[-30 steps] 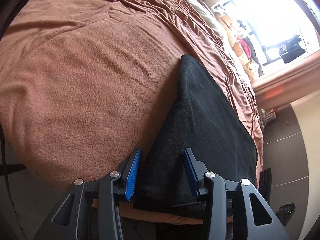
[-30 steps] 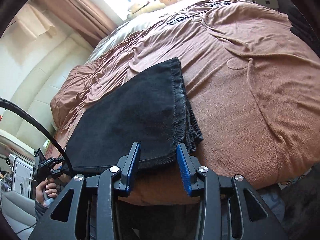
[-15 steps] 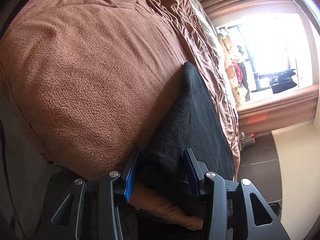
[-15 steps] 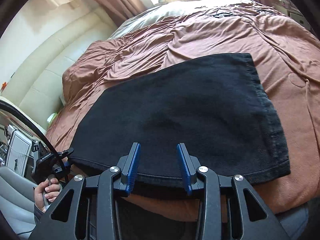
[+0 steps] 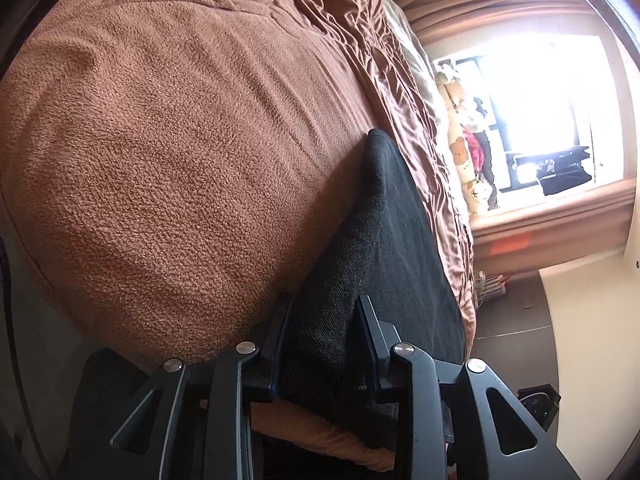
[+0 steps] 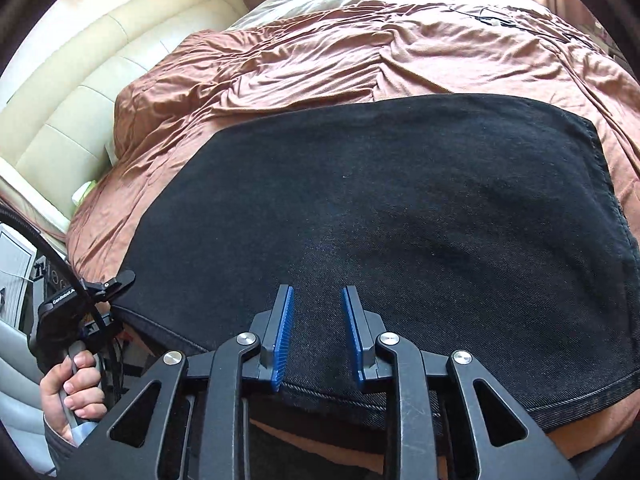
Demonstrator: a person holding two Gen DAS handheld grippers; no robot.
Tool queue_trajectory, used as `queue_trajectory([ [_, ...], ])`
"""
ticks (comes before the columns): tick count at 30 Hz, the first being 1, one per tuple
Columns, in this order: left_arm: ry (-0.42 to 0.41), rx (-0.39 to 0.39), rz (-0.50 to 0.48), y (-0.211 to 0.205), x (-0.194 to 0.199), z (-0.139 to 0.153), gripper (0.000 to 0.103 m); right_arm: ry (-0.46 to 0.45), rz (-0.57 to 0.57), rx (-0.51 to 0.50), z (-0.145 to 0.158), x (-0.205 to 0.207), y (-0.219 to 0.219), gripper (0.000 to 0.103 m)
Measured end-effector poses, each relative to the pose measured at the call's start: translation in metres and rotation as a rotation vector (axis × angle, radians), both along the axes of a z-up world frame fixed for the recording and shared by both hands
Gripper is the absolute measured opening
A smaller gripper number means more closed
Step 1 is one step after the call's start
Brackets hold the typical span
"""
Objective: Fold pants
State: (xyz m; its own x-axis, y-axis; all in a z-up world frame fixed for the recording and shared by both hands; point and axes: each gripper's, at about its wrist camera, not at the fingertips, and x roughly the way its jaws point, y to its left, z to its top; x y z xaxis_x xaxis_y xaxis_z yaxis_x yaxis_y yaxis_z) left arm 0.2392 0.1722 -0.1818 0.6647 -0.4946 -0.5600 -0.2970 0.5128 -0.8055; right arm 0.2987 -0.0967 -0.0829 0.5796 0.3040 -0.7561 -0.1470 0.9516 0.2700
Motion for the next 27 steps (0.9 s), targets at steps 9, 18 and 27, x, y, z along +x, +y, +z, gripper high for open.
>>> queue_trajectory([
  [9,-0.024,-0.03,-0.002,0.0,-0.01,0.003,0.023,0.068,0.041,-0.021,-0.02,-0.01,0.024,0.008],
  [18,-0.022,-0.036,-0.002,0.001,-0.015,0.002,0.023,0.128,0.085,-0.024,-0.023,-0.016,0.031,0.007],
  [27,-0.001,-0.055,0.019,0.002,-0.016,0.0,0.023,0.111,0.064,-0.029,-0.013,0.019,0.029,0.003],
])
